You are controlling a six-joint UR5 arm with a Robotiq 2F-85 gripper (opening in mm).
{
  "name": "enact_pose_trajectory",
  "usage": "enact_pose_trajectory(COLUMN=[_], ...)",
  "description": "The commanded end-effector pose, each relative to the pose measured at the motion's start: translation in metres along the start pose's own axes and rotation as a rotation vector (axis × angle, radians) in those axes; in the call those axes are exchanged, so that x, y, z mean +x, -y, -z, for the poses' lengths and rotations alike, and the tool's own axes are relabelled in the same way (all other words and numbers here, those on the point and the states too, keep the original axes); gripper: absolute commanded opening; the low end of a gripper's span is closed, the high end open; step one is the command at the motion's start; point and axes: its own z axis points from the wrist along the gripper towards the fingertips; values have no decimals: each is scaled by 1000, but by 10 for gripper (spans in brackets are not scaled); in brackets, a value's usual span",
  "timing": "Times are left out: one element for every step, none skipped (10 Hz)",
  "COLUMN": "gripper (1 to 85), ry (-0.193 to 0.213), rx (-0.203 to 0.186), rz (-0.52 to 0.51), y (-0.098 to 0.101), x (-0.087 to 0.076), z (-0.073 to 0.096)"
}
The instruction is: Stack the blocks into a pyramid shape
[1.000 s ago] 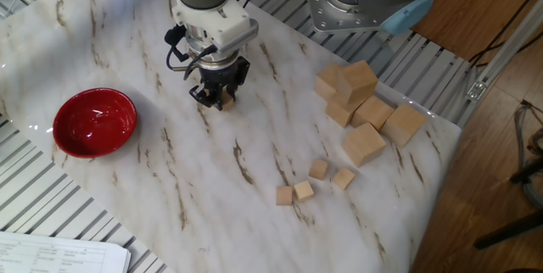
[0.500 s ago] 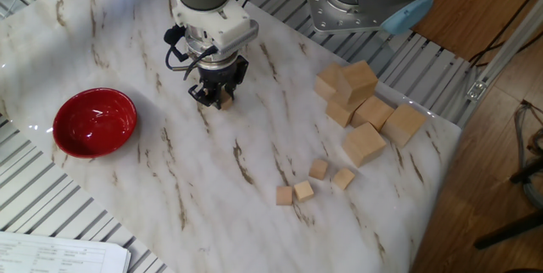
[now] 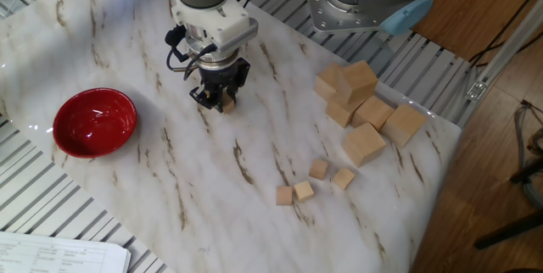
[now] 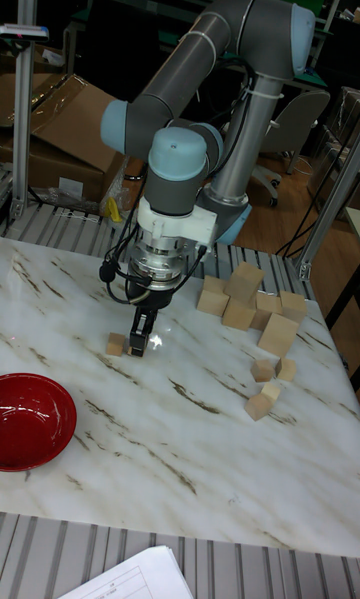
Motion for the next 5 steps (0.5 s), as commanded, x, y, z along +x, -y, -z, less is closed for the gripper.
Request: enact_pose_trajectory(gripper=[10,10,10,10,10], ry=[30,38,40,43,48], rx=[1,0,-1,-1,1], rz=[-3,-4,-3,-1,3], y=[1,0,0,0,0], x=[1,2,3,3,2], z=[3,2,2,2,2])
